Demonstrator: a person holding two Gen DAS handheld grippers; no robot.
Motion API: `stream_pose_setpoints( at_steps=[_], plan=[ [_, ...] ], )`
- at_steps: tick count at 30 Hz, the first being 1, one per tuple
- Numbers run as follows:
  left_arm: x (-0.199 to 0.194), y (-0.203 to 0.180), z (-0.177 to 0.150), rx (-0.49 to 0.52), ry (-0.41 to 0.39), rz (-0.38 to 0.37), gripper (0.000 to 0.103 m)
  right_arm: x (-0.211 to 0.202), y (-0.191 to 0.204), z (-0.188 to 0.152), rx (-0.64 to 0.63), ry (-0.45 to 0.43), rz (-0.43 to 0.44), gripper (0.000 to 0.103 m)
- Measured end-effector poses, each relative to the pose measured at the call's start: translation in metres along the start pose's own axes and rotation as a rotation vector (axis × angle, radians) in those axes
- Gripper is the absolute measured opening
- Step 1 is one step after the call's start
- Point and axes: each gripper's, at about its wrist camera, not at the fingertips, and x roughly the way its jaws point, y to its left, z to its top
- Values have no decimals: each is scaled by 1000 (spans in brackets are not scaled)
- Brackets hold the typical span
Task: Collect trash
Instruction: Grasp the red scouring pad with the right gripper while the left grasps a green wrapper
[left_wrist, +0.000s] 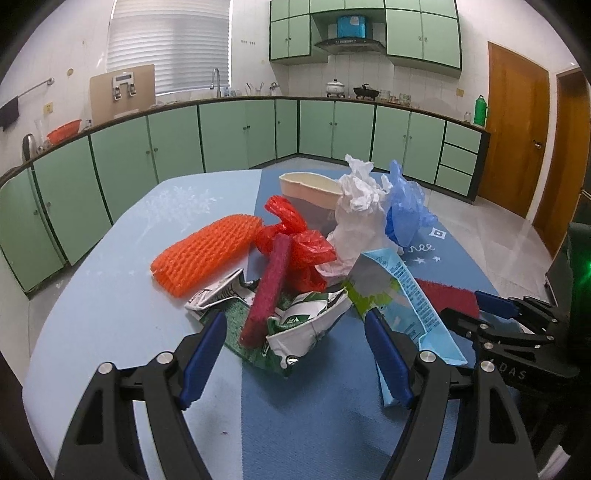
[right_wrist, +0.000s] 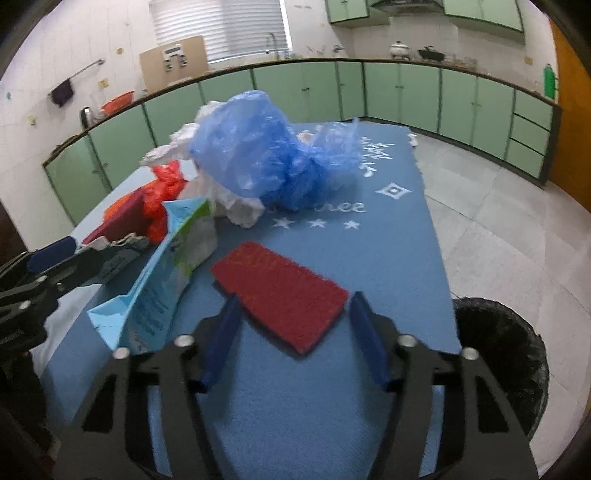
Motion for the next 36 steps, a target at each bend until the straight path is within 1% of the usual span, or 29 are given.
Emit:
stream_pose_setpoints(
  at_steps=[3,6,9,12,14,16,18,20,22,23,28,31,36],
  plan=[
    [0,0,-1,-1,1,3,75,-2,1,-2,-4,-7,0,53],
    [-2,0,0,0,-2,5,74,-6,-2,-2,18,-20,8,49],
    [-5,-1,-1,-1,-2,0,72,-12,-2,-1,12,-32,0,49],
    [-8,-3,-4,2,2,-10,68,-21,-1,0,6,-49,-14,49],
    [-8,-6,-6,10,7,-15,60,-28,-1,-1,19,-52,-19,49],
    [-6,-8,-6,19,15,-21,55,-33,-3,-2,29,-58,-25,49],
    [-3,-10,-6,24,24,-22,48,-39,-7,-2,43,-64,-33,49],
    [0,-11,-6,24,34,-23,29,-42,-11,-1,57,-72,-38,49],
    [0,-12,-6,22,34,-22,28,-44,-14,1,66,-79,-39,49],
    [-1,-12,-6,22,29,-15,25,-46,-15,2,70,-83,-37,49],
    [-11,-11,-1,14,-5,-13,24,-52,-13,5,71,-102,-28,49],
    [-22,-13,4,13,-41,-18,24,-58,-10,8,66,-122,-23,49],
    [-38,-19,15,11,-103,-70,23,-69,-11,16,62,-155,-26,49]
  ],
)
